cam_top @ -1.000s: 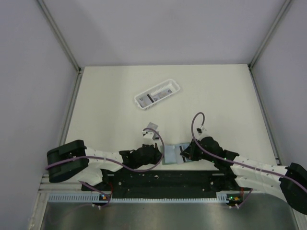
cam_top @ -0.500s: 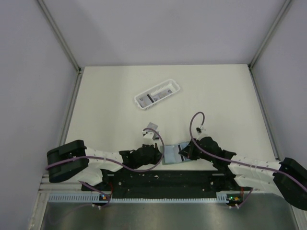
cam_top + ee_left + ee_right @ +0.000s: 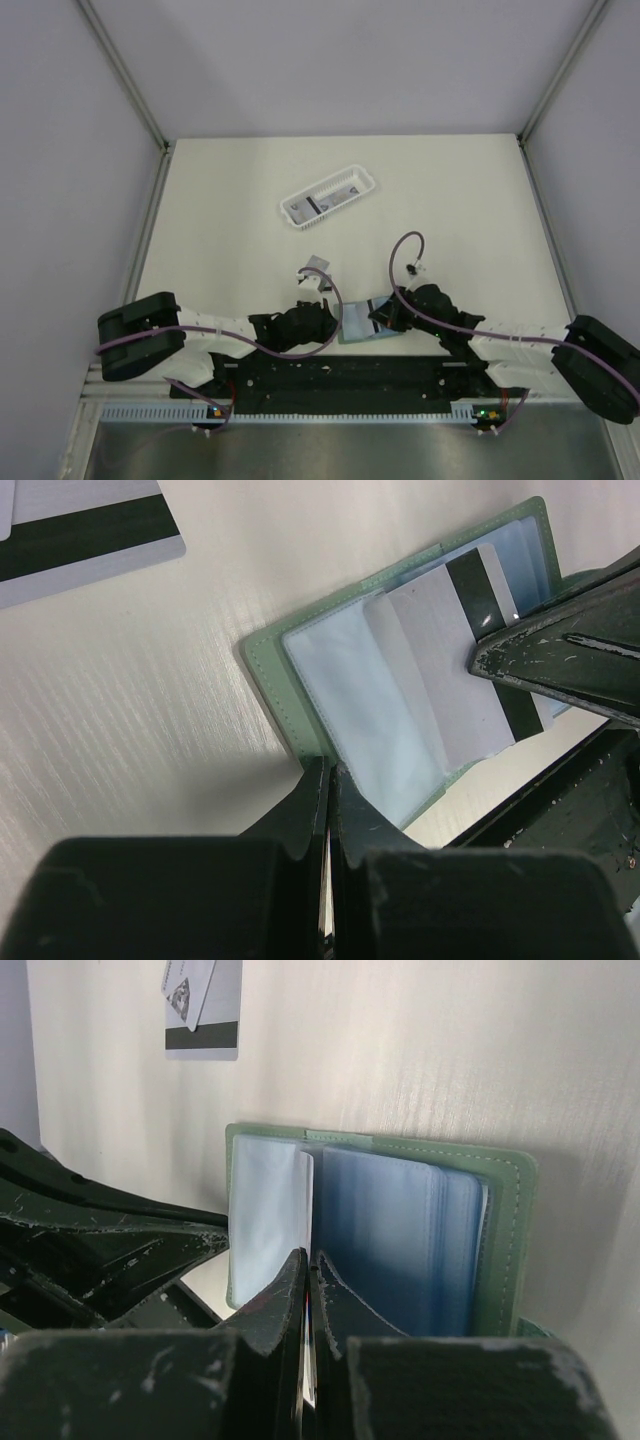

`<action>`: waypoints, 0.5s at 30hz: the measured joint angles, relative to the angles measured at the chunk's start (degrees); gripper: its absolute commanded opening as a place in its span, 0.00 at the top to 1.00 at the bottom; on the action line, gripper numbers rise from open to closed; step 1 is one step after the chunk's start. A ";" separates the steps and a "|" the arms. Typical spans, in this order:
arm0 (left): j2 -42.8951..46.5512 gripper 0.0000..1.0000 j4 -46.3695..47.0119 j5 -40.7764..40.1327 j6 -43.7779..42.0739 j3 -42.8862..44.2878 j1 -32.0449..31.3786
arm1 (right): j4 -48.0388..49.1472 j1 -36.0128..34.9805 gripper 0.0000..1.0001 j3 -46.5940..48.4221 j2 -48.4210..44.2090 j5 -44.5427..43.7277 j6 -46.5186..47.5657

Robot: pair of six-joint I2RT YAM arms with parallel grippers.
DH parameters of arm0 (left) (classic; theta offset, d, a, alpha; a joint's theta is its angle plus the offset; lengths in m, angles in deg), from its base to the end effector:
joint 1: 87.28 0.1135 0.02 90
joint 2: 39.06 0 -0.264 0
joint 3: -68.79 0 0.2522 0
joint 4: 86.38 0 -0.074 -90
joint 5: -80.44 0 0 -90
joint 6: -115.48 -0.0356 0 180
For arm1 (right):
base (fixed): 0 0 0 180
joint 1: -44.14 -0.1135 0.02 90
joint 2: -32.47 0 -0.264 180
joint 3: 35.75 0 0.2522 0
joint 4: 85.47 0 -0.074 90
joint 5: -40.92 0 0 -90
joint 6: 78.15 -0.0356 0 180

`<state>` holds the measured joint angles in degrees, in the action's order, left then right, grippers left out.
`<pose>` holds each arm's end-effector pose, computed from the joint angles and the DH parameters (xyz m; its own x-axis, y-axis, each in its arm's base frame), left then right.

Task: Put the credit cards into the card holder
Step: Insert the credit card into the card holder.

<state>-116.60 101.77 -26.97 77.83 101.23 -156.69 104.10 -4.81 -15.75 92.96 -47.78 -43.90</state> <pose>0.0899 -0.2091 0.1277 -0.7698 -0.0992 -0.6306 0.3269 0.7872 -0.5229 0.1148 0.1331 0.1232 -0.8237 0.3125 -0.4732 -0.1526 0.6816 0.7157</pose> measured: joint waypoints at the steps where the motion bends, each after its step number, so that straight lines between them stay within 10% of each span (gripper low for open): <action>1: 0.00 1.00 0.00 0.00 -0.02 0.00 0.00 | 0.50 0.00 1.00 -0.02 0.39 -0.02 0.00; 15: 0.00 1.00 0.02 0.00 0.00 0.00 0.02 | 5.68 -0.46 1.00 -1.11 3.58 0.46 -2.51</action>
<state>-116.60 101.79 -26.97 77.83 101.23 -156.67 109.78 -5.27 -16.86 96.54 -47.32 -46.41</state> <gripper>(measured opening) 0.012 0.006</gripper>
